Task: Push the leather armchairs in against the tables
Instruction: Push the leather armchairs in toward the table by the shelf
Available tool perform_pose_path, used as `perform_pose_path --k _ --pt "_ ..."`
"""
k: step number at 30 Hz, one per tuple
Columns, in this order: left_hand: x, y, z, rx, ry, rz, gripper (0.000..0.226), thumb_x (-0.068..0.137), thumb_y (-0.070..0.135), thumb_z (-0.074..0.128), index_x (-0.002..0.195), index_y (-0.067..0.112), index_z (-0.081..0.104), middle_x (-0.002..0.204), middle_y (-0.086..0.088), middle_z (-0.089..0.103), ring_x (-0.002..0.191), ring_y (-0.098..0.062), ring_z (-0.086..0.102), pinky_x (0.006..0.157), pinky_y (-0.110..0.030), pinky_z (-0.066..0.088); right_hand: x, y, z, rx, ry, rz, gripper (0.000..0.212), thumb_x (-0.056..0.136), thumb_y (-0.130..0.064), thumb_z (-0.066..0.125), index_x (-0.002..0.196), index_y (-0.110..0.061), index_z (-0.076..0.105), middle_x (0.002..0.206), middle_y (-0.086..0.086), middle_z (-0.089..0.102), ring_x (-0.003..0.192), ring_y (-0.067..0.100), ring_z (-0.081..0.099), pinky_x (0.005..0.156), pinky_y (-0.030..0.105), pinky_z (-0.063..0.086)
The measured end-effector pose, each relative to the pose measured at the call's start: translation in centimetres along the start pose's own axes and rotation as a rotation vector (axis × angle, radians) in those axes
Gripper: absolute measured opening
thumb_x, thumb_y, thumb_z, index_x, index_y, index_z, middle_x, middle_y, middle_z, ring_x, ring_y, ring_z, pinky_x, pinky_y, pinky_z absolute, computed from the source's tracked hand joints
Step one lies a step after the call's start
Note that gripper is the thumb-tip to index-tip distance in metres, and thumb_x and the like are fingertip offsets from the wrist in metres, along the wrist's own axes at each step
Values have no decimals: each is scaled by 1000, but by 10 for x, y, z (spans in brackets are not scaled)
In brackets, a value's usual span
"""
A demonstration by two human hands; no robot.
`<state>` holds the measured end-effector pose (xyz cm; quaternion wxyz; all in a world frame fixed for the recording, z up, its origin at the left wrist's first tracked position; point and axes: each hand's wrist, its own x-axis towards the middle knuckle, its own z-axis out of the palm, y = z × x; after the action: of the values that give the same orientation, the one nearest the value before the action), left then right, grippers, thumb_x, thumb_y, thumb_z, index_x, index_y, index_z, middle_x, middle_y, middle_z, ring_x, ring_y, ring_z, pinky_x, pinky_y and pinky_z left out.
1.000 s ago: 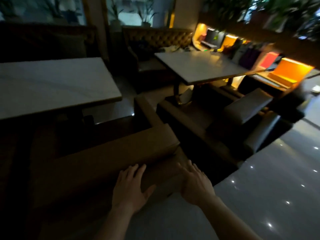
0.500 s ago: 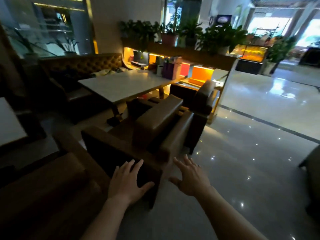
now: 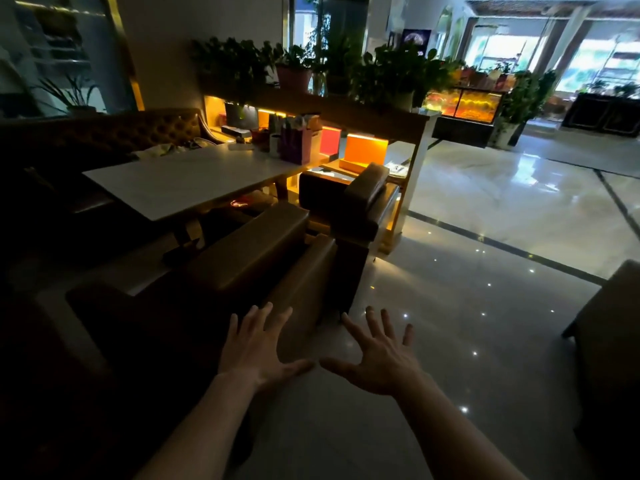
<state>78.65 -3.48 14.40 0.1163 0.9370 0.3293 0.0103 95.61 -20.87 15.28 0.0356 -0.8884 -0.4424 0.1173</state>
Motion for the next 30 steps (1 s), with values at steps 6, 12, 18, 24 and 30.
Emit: perform_pose_path --k 6,12,18,24,30 --pt "112 19 24 -41 92 -68 113 64 96 39 153 43 -7 165 -3 -8 149 -26 -15 117 -50 -14 110 48 -14 -50 -8 -38 113 52 -108 12 147 -56 -19 162 0 -29 145 27 -35 114 68 -17" --pt "200 25 43 -96 37 -197 112 66 93 41 152 43 -10 165 -2 -11 149 -26 -18 119 -52 -12 226 80 -28 -97 -42 -105 112 49 -110 13 142 -59 -25 162 0 -28 147 28 -30 113 67 -18" --pt "250 -9 59 -110 -5 -371 113 64 95 35 151 43 -14 165 -2 -10 149 -26 -16 120 -51 -8 325 70 -29 -135 -118 -267 118 53 -106 20 147 -52 -23 164 5 -24 150 33 -22 115 68 -13" --pt "289 -48 112 -187 -49 -607 112 64 95 38 149 47 -17 165 2 -8 150 -23 -10 121 -48 -5 445 57 11 -206 -250 -509 112 77 -80 56 152 -44 -19 166 9 -15 152 33 -17 120 65 -1" --pt "358 -51 160 -262 -75 -870 111 66 90 51 150 49 -9 165 5 -1 150 -23 -1 121 -46 3 595 66 56 -305 -363 -685 110 78 -83 50 152 -42 -19 167 7 -14 152 31 -17 122 62 -1"
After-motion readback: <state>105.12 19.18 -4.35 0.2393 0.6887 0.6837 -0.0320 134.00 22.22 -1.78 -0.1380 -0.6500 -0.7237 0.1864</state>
